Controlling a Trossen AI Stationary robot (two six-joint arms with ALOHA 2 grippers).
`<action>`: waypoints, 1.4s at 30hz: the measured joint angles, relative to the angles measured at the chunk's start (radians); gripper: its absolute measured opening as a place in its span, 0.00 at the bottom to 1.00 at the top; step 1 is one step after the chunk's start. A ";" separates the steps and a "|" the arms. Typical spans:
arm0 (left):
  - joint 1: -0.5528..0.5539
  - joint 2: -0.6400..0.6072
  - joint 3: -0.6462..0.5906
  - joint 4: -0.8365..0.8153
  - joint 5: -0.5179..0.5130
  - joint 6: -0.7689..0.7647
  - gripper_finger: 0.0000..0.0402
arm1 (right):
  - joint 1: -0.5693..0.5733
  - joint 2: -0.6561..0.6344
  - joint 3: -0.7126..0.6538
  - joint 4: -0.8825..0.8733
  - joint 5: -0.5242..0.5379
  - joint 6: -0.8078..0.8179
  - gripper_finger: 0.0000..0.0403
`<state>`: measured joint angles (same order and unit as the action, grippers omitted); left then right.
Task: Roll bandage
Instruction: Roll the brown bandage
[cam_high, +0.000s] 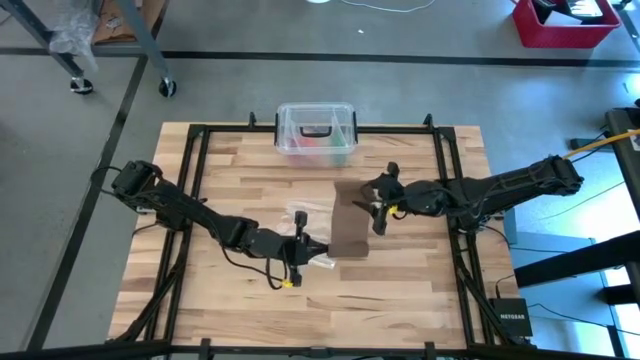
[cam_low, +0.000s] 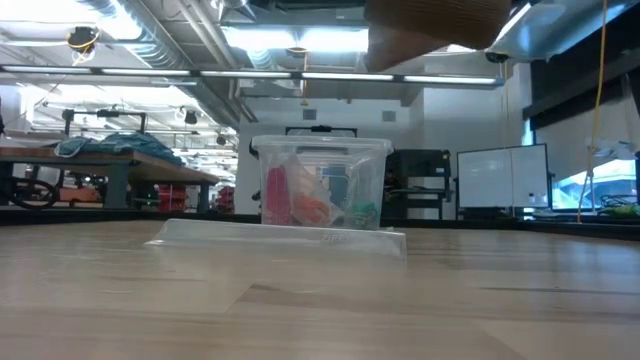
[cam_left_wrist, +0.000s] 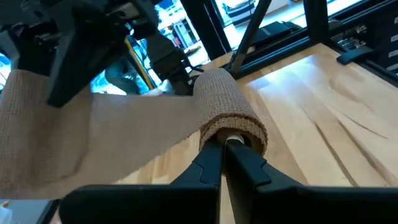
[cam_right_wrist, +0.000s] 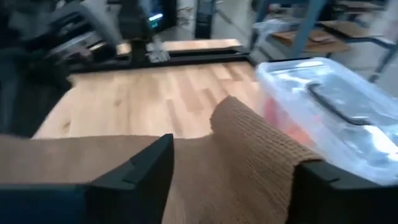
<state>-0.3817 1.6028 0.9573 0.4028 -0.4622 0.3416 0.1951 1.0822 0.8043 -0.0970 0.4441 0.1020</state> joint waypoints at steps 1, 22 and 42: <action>0.004 0.000 0.000 -0.003 0.010 -0.016 0.00 | -0.001 0.001 0.000 -0.005 -0.001 0.000 0.62; 0.029 0.000 0.000 -0.061 0.101 -0.075 0.00 | -0.019 0.053 0.099 -0.168 -0.150 0.360 0.75; 0.045 -0.001 0.000 -0.088 0.111 -0.100 0.00 | -0.034 0.100 0.095 -0.359 -0.288 0.553 0.75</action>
<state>-0.3363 1.6016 0.9573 0.3153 -0.3513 0.2417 0.1608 1.1819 0.8989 -0.4557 0.1557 0.6551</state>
